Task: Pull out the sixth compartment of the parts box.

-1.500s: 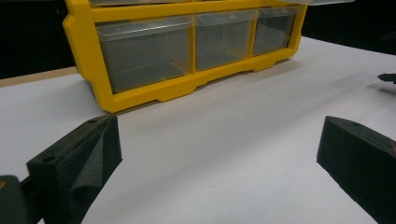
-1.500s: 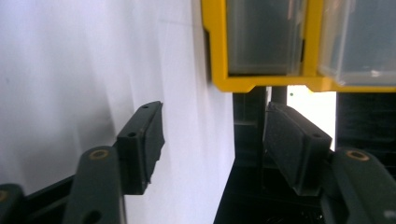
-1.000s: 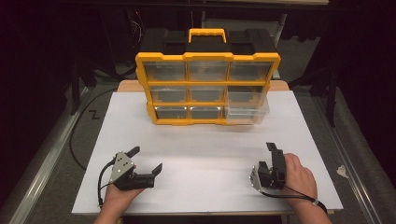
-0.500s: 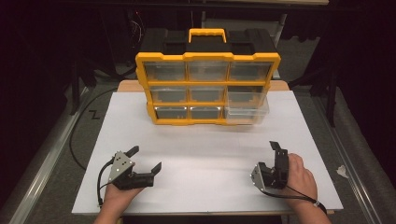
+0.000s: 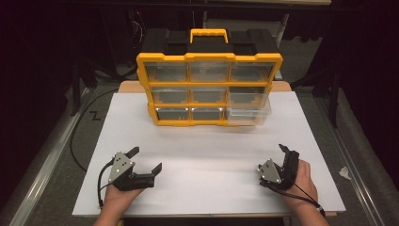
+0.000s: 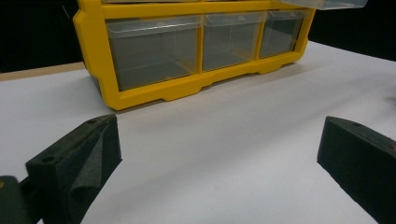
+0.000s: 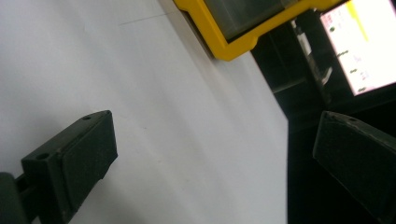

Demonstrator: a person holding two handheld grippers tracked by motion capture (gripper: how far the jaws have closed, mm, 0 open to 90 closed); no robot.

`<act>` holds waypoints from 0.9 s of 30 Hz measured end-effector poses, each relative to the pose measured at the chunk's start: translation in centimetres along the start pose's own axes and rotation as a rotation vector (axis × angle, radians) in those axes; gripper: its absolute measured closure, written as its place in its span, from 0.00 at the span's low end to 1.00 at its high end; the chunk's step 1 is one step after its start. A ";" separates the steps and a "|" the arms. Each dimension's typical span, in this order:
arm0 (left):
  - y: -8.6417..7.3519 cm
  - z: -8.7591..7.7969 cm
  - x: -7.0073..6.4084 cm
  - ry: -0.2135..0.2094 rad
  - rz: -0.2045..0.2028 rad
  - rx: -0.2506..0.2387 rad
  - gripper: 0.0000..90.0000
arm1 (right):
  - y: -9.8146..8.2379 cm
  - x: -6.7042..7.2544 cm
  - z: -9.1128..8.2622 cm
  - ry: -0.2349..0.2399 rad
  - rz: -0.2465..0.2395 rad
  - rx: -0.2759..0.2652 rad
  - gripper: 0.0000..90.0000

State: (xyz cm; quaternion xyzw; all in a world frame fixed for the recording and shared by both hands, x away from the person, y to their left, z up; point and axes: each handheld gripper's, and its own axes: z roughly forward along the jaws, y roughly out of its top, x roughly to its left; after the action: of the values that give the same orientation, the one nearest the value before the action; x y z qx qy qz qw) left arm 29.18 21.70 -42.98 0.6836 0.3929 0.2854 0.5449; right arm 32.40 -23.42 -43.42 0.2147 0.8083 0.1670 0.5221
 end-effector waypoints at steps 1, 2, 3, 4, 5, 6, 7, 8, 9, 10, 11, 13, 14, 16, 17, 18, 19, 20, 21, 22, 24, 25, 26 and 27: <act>0.0 0.0 0.0 -0.001 0.000 0.000 0.00 | -0.1 -0.1 0.0 0.013 0.027 -0.005 0.01; 0.0 0.0 0.0 -0.001 0.000 0.000 0.00 | -0.2 -0.2 -0.1 0.029 0.060 -0.003 0.01; 0.0 0.0 0.0 -0.001 0.000 0.000 0.00 | -0.2 -0.2 -0.1 0.038 0.078 -0.002 0.01; 0.0 0.0 0.0 0.001 0.002 -0.001 0.00 | -0.3 -0.4 -0.1 0.052 0.101 -0.003 0.01; 0.0 0.0 0.0 0.001 0.004 -0.003 0.00 | -0.4 -0.4 -0.2 0.070 0.154 0.001 0.01; 0.0 0.0 0.0 0.002 0.004 -0.005 0.00 | -0.5 -0.5 -0.2 0.079 0.175 -0.003 0.01; 0.0 0.0 0.0 0.001 0.003 -0.005 0.00 | -0.6 -0.7 -0.2 0.088 0.196 -0.011 0.01; 0.0 0.0 0.0 0.001 0.004 -0.005 0.00 | -0.6 -0.8 -0.2 0.098 0.229 -0.014 0.01; 0.0 0.0 0.0 0.000 0.004 -0.004 0.00 | -0.7 -0.9 -0.2 0.107 0.266 -0.012 0.01; 0.0 0.0 0.0 -0.001 0.003 -0.004 0.00 | -0.7 -1.1 -0.2 0.120 0.300 -0.020 0.01; 0.0 0.1 0.0 0.000 0.002 -0.004 0.00 | -0.8 -1.2 -0.2 0.132 0.329 -0.027 0.01; 0.0 0.1 0.0 0.001 0.003 -0.003 0.00 | -0.9 -1.3 -0.2 0.145 0.366 -0.036 0.01; 0.0 0.1 0.0 0.001 0.004 -0.001 0.00 | -1.0 -1.5 -0.3 0.160 0.406 -0.052 0.01; 0.0 0.1 0.0 0.002 0.003 0.002 0.00 | -1.1 -1.6 -0.3 0.174 0.432 -0.065 0.01; 0.0 0.1 0.0 0.001 0.004 0.003 0.00 | -1.2 -1.7 -0.3 0.194 0.462 -0.078 0.01; 0.0 0.1 -0.1 0.001 0.004 0.004 0.00 | -1.2 -1.8 -0.4 0.204 0.483 -0.085 0.01; 0.0 0.1 -0.1 0.001 0.005 0.006 0.00 | -1.3 -2.0 -0.4 0.213 0.514 -0.096 0.01; 0.0 0.2 -0.1 0.001 0.005 0.006 0.00 | -1.4 -2.1 -0.4 0.227 0.546 -0.104 0.01; 0.0 0.2 -0.1 0.001 0.006 0.008 0.00 | -1.5 -2.2 -0.5 0.235 0.567 -0.111 0.01; 0.0 0.2 -0.1 0.002 0.005 0.008 0.00 | -1.5 -2.4 -0.5 0.239 0.596 -0.120 0.01; 0.0 0.2 -0.1 0.003 0.003 0.009 0.00 | -1.7 -2.6 -0.6 0.247 0.640 -0.137 0.01; 0.0 0.2 -0.1 0.004 0.003 0.009 0.01 | -1.8 -2.7 -0.7 0.254 0.663 -0.148 0.01; 0.0 0.2 -0.1 0.006 0.003 0.011 0.01 | -1.9 -2.8 -0.8 0.253 0.679 -0.159 0.01; 0.0 0.2 0.0 0.007 0.003 0.013 0.01 | -2.0 -2.8 -0.8 0.257 0.702 -0.167 0.01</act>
State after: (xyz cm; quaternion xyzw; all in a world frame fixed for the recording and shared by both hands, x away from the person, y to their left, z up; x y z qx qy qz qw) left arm 29.34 21.54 -43.08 0.6866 0.3956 0.2859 0.5389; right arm 32.32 -26.58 -41.89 0.4124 0.7282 0.4266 0.3431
